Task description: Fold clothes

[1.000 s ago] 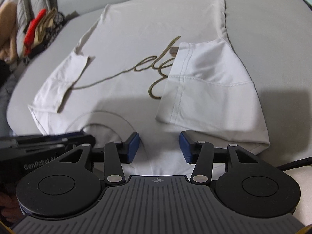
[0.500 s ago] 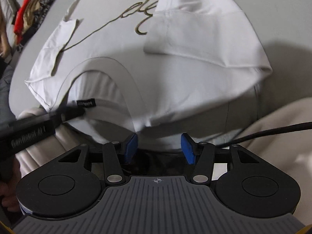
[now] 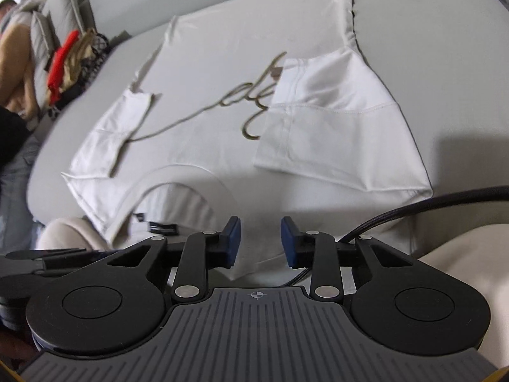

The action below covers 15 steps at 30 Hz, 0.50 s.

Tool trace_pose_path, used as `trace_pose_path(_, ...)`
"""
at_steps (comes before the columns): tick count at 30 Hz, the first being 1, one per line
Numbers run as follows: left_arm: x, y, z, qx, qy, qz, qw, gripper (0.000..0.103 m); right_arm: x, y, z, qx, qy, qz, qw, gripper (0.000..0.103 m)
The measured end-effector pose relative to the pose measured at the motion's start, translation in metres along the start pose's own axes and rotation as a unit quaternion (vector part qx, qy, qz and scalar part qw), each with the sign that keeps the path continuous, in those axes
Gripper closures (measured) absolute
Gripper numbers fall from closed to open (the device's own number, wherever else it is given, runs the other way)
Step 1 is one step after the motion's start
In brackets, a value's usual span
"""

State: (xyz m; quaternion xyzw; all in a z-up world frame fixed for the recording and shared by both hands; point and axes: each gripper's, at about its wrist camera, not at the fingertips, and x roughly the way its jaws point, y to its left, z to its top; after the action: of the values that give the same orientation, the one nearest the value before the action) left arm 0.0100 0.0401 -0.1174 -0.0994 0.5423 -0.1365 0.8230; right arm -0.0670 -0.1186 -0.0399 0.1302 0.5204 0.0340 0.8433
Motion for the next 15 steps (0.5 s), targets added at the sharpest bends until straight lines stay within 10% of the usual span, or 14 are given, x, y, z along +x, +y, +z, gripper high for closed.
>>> trace_pose_path(7, 0.025, 0.01, -0.007, -0.035, 0.065, 0.006, 0.9973, 0.081, 0.004, -0.007, -0.005, 0.041, 0.062, 0.005, 0.997, 0.064)
trace_pose_path(15, -0.029, -0.001, 0.01, -0.006, -0.028, 0.002, 0.9996, 0.072, -0.048, -0.002, 0.013, 0.076, -0.021, 0.079, 0.994, 0.036)
